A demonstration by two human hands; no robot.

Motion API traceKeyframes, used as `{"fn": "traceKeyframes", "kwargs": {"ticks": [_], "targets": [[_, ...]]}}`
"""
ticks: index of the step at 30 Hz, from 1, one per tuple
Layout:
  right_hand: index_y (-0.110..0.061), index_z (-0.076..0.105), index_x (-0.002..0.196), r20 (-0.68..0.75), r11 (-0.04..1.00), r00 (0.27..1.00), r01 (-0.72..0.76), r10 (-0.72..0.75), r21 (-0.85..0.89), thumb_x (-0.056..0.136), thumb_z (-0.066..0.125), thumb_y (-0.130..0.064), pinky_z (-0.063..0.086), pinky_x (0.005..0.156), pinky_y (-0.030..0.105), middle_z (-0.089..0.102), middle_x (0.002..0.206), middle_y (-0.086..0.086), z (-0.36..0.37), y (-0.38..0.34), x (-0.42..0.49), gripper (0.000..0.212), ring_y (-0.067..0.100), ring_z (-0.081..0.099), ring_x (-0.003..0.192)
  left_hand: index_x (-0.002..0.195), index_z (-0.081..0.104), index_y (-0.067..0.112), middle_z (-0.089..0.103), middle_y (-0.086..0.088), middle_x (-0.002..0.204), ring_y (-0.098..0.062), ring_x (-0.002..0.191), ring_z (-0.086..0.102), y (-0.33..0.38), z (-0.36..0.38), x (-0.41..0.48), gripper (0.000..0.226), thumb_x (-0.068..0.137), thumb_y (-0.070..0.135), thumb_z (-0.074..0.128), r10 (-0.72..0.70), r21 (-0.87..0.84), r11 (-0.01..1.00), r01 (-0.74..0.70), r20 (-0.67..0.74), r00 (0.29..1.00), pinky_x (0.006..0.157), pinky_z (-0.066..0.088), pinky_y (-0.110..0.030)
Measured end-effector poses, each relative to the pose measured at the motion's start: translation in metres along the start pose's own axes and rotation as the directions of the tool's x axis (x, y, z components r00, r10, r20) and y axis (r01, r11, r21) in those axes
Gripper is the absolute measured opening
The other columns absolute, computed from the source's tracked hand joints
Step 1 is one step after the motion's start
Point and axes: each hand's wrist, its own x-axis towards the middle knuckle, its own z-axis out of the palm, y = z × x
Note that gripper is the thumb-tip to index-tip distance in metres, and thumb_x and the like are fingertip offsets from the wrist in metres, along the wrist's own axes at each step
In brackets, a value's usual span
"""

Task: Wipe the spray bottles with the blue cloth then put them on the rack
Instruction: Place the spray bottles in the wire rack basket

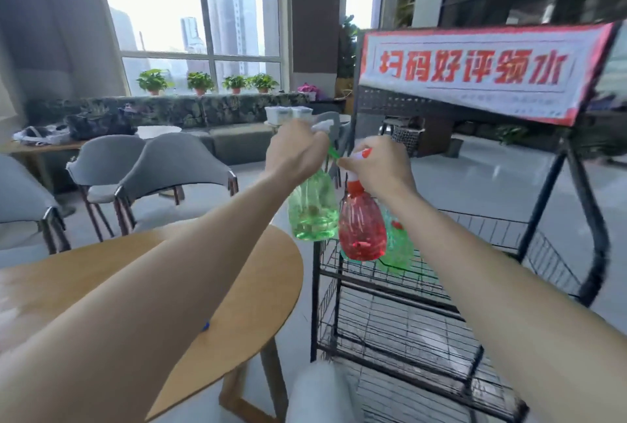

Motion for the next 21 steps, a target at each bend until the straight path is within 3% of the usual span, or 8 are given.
{"fn": "traceKeyframes", "kwargs": {"ticks": [4,8,10,11,13,18,21], "targets": [[-0.024,0.077,0.093,-0.045,0.996,0.998,-0.044,0.040,-0.077,0.084,0.084,-0.047,0.053,0.073,0.035,0.074,0.097,-0.004,-0.037,0.045,0.002,0.025,0.022,0.068,0.090,0.077,0.058,0.015,0.068,-0.006,0.080,-0.029,0.073,0.062,0.031,0.052,0.001,0.033,0.099,0.038,0.052,0.037,-0.068,0.997,-0.033,0.054,0.998,0.068,0.046,-0.035],[-0.026,0.076,0.092,-0.107,0.988,0.991,-0.098,0.086,-0.119,0.083,0.084,-0.049,0.047,0.069,0.031,0.075,0.096,-0.005,-0.071,0.087,0.010,0.026,0.022,0.068,0.090,0.110,0.073,-0.001,0.067,-0.007,0.083,-0.019,0.064,0.054,0.055,0.099,0.006,0.042,0.102,0.035,0.052,0.017,-0.173,0.985,0.001,0.106,0.994,0.058,0.036,-0.031],[-0.024,0.075,0.088,-0.131,0.981,0.983,-0.144,0.128,-0.127,0.082,0.085,-0.045,0.043,0.065,0.029,0.074,0.091,-0.006,-0.085,0.108,0.013,0.024,0.022,0.068,0.088,0.096,0.073,0.003,0.060,-0.002,0.072,-0.021,0.061,0.050,0.063,0.122,0.010,0.042,0.101,0.040,0.052,0.014,-0.224,0.974,0.017,0.136,0.991,0.060,0.037,-0.032],[-0.024,0.075,0.089,-0.143,0.978,0.978,-0.167,0.149,-0.127,0.082,0.085,-0.044,0.041,0.065,0.029,0.073,0.090,-0.005,-0.091,0.119,0.015,0.024,0.022,0.068,0.087,0.081,0.067,0.011,0.056,0.001,0.069,-0.022,0.061,0.049,0.068,0.134,0.011,0.043,0.102,0.046,0.053,0.014,-0.247,0.969,0.023,0.146,0.989,0.061,0.038,-0.033],[-0.023,0.075,0.093,-0.162,0.972,0.970,-0.200,0.179,-0.121,0.081,0.085,-0.046,0.043,0.068,0.030,0.073,0.094,-0.002,-0.097,0.142,0.016,0.027,0.024,0.067,0.087,0.070,0.052,0.019,0.053,0.002,0.067,-0.022,0.061,0.047,0.076,0.158,0.009,0.048,0.103,0.054,0.052,0.022,-0.268,0.963,0.028,0.179,0.984,0.061,0.036,-0.034],[-0.023,0.076,0.102,-0.170,0.943,0.948,-0.295,0.269,-0.153,0.082,0.085,-0.050,0.052,0.075,0.033,0.076,0.106,0.001,-0.099,0.201,0.020,0.034,0.026,0.069,0.094,0.080,0.058,0.013,0.055,0.002,0.067,-0.014,0.054,0.046,0.088,0.216,0.004,0.045,0.109,0.044,0.049,0.090,-0.247,0.969,-0.020,0.277,0.957,0.053,0.033,-0.029],[-0.024,0.076,0.105,-0.151,0.937,0.943,-0.318,0.296,-0.147,0.084,0.086,-0.048,0.050,0.077,0.032,0.076,0.110,-0.001,-0.093,0.229,0.021,0.034,0.025,0.070,0.097,0.083,0.063,0.010,0.061,-0.001,0.070,-0.019,0.059,0.057,0.083,0.247,0.010,0.044,0.109,0.043,0.050,0.097,-0.203,0.979,-0.032,0.317,0.943,0.056,0.043,-0.031]]}}
